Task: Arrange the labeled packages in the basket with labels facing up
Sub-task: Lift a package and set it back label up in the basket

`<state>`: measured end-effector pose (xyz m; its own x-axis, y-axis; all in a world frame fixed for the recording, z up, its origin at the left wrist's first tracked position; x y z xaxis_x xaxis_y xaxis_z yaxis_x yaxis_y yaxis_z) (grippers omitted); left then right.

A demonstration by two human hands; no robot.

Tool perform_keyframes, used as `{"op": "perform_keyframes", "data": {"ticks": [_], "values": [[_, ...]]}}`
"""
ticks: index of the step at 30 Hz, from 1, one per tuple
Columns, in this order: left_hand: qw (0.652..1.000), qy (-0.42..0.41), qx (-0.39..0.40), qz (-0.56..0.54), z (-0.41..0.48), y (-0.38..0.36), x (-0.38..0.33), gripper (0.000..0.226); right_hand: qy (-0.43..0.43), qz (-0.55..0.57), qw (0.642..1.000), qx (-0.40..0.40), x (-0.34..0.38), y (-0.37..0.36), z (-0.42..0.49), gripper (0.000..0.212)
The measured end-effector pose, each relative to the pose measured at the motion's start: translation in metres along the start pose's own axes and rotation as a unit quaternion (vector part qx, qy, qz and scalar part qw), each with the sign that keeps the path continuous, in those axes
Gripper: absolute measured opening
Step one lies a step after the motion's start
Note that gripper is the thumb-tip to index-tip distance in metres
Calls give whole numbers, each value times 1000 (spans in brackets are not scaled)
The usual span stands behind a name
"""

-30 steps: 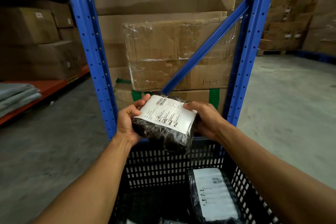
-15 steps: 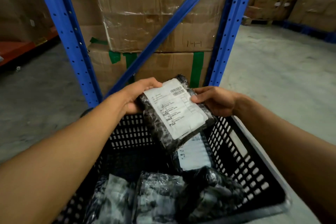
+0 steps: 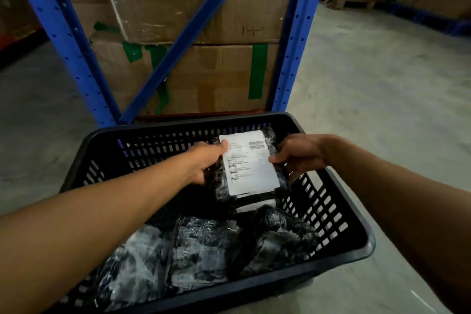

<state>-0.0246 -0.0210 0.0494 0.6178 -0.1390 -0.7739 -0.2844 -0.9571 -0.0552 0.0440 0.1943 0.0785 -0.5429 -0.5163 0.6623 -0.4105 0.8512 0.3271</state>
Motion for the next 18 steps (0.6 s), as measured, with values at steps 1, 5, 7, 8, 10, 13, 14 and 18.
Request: {"op": "perform_keyframes", "data": {"ticks": [1,5,7,8,10,13,14,18], "values": [[1000,-15,-19,3,6,-3,5,61,-15,-21,1000,-9,0,-4,5,12],[996,-31,-8,79,13,-14,13,61,-43,-64,995,-64,4,-15,20,18],[993,-28,-3,116,15,-18,13,57,-57,-75,993,-72,6,-17,26,33],[992,-33,-6,123,16,-20,15,56,-58,-97,991,-78,6,-18,28,36],[991,-44,-15,124,19,-25,17,54,-54,-149,981,-112,6,-18,32,38],[990,-33,-5,136,19,-30,21,52,-54,-176,972,-148,3,-16,38,43],[990,-30,-2,140,19,-31,22,52,-57,-175,972,-149,1,-16,40,44],[988,-23,1,152,22,-32,25,50,-69,-185,970,-140,-1,-18,42,56]]}}
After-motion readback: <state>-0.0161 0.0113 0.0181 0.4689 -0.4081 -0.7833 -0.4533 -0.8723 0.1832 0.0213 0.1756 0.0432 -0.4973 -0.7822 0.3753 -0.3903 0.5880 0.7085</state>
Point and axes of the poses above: each hand's wrist, its own z-axis towards the middle knuckle, its own y-axis out of the back of the hand, x = y × z, the point moved 3 cm from there along z, towards the middle knuckle, and after that the axes turned 14 degrees about -z, right-handed, at the moved point
